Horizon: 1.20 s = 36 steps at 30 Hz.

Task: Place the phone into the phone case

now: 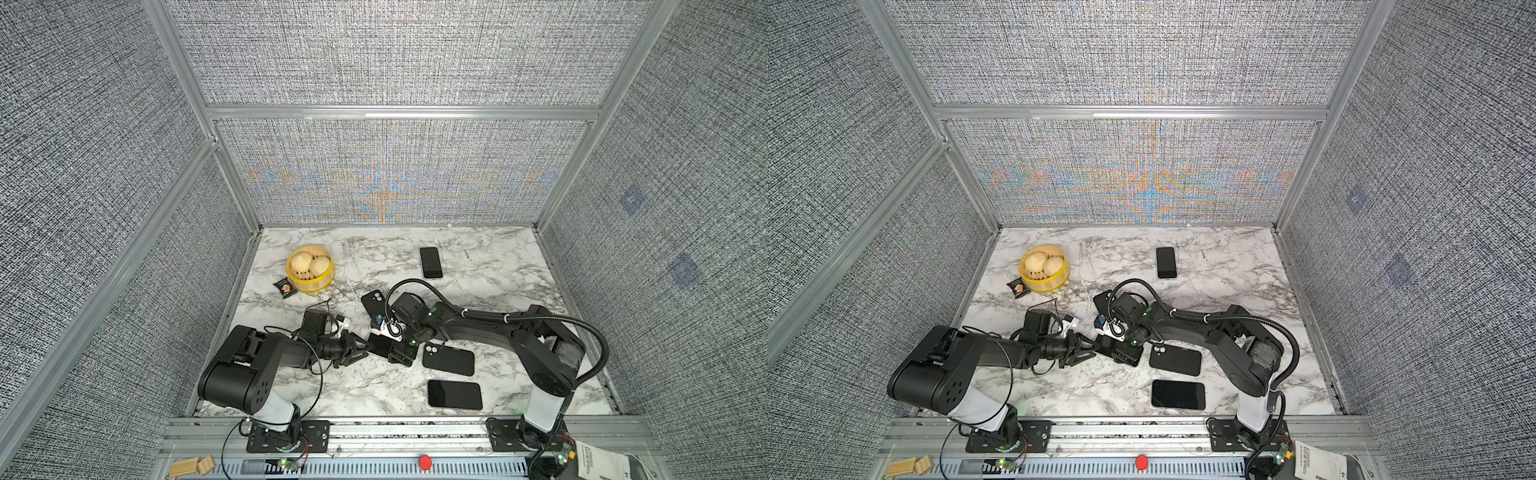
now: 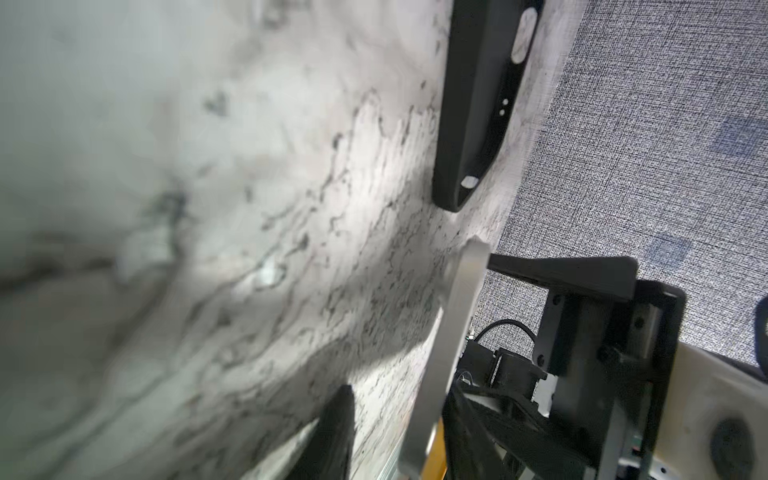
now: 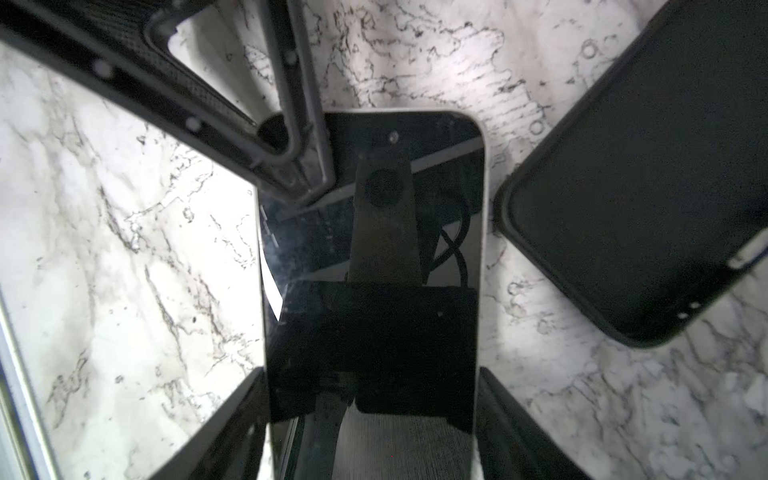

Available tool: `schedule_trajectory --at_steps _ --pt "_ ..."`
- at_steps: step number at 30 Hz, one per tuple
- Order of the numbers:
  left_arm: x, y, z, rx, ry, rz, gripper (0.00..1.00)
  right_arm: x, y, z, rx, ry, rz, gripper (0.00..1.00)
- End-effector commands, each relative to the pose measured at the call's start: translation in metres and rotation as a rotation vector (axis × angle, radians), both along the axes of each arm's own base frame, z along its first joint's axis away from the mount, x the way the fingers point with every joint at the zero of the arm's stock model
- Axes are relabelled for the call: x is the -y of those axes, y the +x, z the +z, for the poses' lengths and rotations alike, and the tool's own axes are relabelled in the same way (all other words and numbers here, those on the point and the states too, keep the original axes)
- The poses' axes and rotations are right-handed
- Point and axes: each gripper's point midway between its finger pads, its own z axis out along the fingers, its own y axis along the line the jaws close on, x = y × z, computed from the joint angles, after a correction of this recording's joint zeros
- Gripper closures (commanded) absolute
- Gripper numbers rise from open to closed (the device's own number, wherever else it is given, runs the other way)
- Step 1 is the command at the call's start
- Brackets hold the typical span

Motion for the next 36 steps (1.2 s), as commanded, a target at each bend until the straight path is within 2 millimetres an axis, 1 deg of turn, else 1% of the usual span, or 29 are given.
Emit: schedule_trajectory --at_steps 1,7,11,18,22,30,32,36 --pt "-0.002 0.005 0.000 0.021 0.022 0.007 0.65 -0.009 0.002 0.006 0.007 0.046 0.004 0.34" --pt "0.004 0.015 0.013 0.072 -0.010 0.004 0.69 -0.011 0.003 0.006 0.008 0.049 0.009 0.34" --pt "0.006 0.017 0.017 0.086 -0.025 0.001 0.75 -0.013 0.005 0.004 0.008 0.046 0.008 0.34" --pt "0.005 0.014 0.018 0.092 -0.021 -0.002 0.84 -0.014 0.007 0.001 0.012 0.042 0.003 0.32" --pt "0.003 0.013 0.017 0.094 -0.009 0.003 0.87 -0.014 0.009 0.001 0.019 0.036 0.004 0.30" --pt "0.003 0.018 0.019 0.112 0.008 0.009 0.92 -0.002 0.015 0.005 0.079 0.000 -0.014 0.17" --pt "0.003 0.019 0.020 0.119 0.009 0.008 0.93 0.001 0.016 0.006 0.093 -0.004 -0.023 0.16" --pt "0.002 0.019 0.024 0.134 0.014 0.009 0.95 0.003 0.018 0.017 0.120 0.004 -0.033 0.15"
